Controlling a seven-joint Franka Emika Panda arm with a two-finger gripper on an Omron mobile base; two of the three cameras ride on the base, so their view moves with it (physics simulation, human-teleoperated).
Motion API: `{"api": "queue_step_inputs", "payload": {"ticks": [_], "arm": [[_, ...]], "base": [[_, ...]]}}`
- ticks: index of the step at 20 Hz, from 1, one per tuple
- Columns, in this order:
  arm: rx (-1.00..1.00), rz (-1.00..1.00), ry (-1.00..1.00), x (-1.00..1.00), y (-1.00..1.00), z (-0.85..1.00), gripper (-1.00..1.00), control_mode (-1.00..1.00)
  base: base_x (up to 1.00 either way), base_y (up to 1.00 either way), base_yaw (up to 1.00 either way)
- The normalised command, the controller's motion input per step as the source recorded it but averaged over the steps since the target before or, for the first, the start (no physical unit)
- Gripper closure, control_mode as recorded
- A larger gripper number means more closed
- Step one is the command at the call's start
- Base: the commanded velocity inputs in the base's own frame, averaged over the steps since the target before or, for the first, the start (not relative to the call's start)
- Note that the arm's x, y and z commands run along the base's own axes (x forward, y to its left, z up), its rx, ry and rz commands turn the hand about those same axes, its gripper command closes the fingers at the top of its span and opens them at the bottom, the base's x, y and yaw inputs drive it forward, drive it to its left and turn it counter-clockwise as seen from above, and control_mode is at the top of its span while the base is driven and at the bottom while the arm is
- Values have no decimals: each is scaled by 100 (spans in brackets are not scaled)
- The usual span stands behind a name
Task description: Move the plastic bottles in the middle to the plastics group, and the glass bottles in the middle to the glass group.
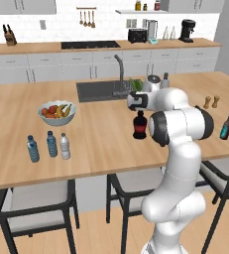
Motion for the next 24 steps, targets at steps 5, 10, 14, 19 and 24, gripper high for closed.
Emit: {"api": "queue_step_inputs", "payload": {"ticks": [5, 10, 14, 19, 24], "arm": [[3, 0, -3, 0, 0, -2, -100, -100], [3, 0, -2, 0, 1, -5, -100, -100], [3, 0, -3, 0, 0, -17, -100, -100], [2, 0, -3, 0, 0, -12, -100, -100], [3, 0, -7, 2, -1, -8, 100, -100]], "base": [[0, 0, 0], [0, 0, 0], [0, 0, 0], [0, 0, 0], [0, 0, 0]]}}
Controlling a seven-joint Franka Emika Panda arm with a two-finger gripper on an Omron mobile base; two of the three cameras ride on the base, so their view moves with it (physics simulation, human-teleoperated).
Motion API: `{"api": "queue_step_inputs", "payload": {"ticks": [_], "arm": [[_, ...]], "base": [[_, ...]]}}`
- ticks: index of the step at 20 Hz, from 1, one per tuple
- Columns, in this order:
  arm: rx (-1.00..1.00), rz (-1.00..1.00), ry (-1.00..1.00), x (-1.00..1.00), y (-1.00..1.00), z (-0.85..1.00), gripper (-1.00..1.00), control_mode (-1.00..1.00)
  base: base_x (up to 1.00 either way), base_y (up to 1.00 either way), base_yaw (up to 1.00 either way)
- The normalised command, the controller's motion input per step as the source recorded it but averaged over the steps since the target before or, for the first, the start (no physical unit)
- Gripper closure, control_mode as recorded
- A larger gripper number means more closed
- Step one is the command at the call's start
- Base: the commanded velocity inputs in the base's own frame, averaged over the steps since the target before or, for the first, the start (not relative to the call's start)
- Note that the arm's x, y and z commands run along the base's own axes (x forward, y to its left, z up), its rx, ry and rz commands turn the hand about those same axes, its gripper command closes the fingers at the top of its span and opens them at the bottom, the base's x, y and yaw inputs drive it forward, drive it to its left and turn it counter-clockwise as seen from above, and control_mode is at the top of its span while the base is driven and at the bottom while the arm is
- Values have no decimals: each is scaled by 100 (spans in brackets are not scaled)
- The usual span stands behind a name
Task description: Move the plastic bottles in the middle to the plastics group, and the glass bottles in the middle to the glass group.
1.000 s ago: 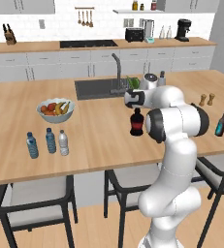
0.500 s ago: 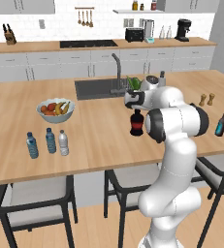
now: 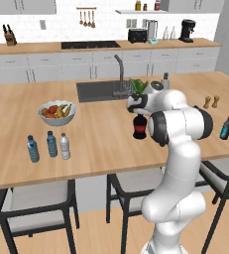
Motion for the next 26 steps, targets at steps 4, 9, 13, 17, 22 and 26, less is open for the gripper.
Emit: {"api": "queue_step_inputs", "payload": {"ticks": [4, 9, 13, 17, 22, 26], "arm": [[0, 0, -15, 7, -4, -1, 100, -100], [0, 0, -14, 0, -9, -1, 100, -100], [0, -1, -4, -20, -27, 26, 100, -100], [0, -15, 2, -44, -35, 45, 100, -100], [0, -21, 2, -40, -44, 47, 100, -100], [0, -27, 2, -36, -67, 33, 100, -100]], "base": [[0, 0, 0], [0, 0, 0], [0, 0, 0], [0, 0, 0], [0, 0, 0], [0, 0, 0]]}}
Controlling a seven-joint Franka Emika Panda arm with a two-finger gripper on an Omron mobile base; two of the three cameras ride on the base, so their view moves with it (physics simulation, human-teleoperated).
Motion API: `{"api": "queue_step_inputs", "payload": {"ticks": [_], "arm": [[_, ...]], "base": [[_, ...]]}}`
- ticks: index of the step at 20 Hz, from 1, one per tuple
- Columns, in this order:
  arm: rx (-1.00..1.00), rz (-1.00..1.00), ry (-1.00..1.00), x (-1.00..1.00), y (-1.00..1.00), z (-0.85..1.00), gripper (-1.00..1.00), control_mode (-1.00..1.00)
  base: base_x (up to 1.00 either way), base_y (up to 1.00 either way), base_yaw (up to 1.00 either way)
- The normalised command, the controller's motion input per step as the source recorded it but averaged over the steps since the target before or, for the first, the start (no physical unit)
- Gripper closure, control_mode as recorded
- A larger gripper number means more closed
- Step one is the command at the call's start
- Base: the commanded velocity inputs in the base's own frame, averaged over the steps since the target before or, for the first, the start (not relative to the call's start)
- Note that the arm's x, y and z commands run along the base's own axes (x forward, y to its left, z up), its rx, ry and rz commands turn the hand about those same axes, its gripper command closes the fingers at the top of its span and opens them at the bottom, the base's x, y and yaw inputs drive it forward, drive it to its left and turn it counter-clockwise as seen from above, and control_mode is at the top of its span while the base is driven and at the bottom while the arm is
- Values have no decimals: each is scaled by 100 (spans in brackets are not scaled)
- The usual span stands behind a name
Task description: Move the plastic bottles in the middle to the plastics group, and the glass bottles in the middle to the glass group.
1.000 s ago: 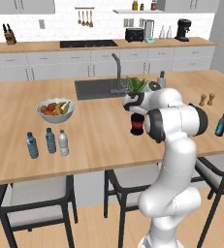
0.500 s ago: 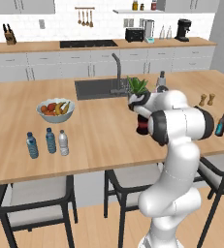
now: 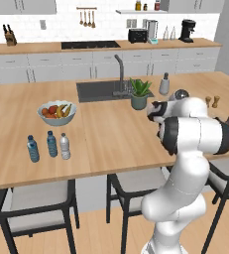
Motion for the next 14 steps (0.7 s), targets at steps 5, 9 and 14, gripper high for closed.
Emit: {"api": "queue_step_inputs", "payload": {"ticks": [5, 9, 14], "arm": [[0, -32, 6, -24, -76, 19, 100, -100], [0, -29, 10, -3, -77, 9, 100, -100], [0, -14, 3, -1, -64, 2, 100, -100]], "base": [[0, 0, 0], [0, 0, 0], [0, 0, 0]]}}
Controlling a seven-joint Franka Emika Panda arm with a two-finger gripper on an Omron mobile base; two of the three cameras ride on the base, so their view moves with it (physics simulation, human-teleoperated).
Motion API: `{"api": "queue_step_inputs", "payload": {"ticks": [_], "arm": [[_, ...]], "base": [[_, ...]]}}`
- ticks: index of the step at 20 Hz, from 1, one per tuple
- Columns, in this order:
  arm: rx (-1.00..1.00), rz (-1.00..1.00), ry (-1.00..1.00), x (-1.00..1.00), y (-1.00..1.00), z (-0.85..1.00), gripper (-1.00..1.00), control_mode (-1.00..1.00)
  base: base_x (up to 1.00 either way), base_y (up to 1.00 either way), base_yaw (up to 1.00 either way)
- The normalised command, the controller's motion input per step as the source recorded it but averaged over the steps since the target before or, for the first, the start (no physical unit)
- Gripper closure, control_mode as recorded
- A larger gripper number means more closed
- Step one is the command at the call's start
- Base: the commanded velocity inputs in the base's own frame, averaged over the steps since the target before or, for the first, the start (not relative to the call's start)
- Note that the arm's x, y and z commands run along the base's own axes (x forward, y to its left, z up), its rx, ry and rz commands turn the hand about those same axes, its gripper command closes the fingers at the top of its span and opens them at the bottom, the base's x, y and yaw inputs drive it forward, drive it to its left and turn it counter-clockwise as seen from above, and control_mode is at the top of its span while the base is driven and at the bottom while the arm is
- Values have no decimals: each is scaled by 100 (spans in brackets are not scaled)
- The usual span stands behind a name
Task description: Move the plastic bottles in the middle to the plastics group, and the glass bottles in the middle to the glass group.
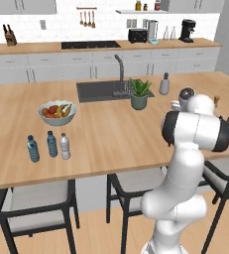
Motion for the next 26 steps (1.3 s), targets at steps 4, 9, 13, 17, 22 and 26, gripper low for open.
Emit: {"api": "queue_step_inputs", "payload": {"ticks": [4, 9, 13, 17, 22, 26], "arm": [[2, -2, 0, 7, -58, 0, 100, -100], [3, -2, 1, 17, -64, 0, 100, -100], [3, -6, 5, 3, -70, 7, 100, -100], [3, -5, 6, 4, -71, 3, 100, -100], [2, -3, 1, 1, -67, -3, 100, -100], [4, 0, 0, 1, -61, -14, 100, -100]], "base": [[0, 0, 0], [0, 0, 0], [0, 0, 0], [0, 0, 0], [0, 0, 0], [0, 0, 0]]}}
